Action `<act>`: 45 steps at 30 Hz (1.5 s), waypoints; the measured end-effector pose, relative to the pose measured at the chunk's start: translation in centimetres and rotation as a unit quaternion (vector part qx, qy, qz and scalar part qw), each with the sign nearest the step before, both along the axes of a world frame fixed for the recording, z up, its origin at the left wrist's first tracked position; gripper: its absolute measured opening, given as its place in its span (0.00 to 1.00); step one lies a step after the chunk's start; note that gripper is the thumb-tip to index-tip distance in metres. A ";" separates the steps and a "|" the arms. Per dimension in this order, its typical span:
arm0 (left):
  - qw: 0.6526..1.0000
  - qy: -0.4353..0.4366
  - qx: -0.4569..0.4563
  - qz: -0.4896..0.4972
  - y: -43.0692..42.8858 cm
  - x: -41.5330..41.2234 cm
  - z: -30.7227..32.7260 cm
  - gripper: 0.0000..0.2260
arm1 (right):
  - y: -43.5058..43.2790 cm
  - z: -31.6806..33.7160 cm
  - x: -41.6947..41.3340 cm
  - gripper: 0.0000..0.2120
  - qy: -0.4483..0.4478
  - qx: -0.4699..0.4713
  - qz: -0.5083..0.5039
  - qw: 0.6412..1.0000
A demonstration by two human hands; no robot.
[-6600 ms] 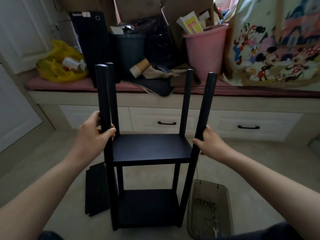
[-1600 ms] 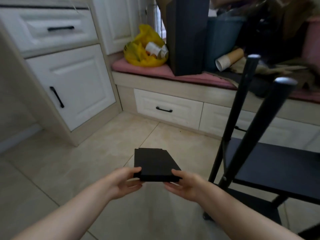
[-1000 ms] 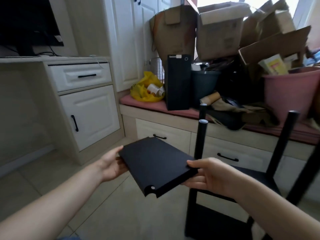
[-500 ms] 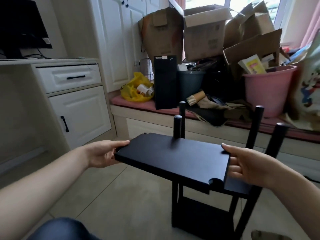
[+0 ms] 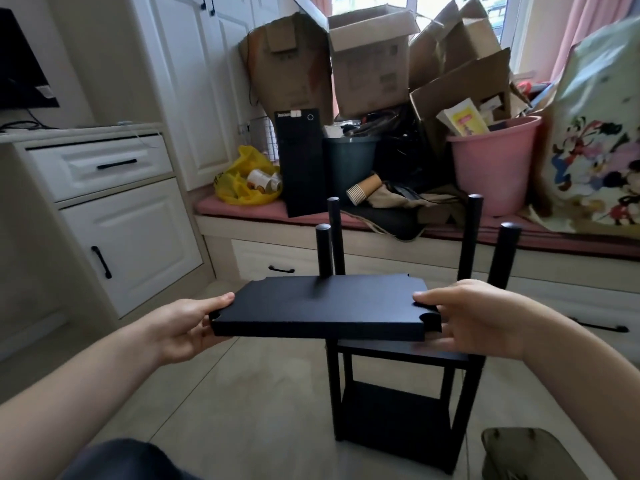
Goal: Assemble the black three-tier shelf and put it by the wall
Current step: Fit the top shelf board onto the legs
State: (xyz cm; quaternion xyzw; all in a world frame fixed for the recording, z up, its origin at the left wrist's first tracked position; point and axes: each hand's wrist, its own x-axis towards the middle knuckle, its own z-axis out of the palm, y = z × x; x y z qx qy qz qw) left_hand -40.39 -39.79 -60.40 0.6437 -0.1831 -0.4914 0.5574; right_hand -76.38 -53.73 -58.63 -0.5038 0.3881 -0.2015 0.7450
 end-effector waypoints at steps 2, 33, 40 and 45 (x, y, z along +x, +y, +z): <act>1.000 -0.019 -0.015 0.016 0.4 -0.5 0.2 0.13 | 1.0 0.2 0.0 0.10 0.067 -0.063 0.006 0.996; 0.956 -0.167 -0.239 0.014 -14.5 -7.0 7.9 0.06 | -11.4 8.6 -5.6 0.10 0.024 -0.250 -0.293 0.923; 0.961 -0.149 -0.231 0.010 -18.5 -5.7 6.3 0.06 | -14.7 5.3 -4.1 0.10 0.030 -0.217 -0.281 0.934; 0.969 -0.098 -0.227 -0.025 -19.9 -5.8 4.2 0.08 | -15.7 3.4 -4.1 0.10 -0.024 -0.134 -0.275 0.952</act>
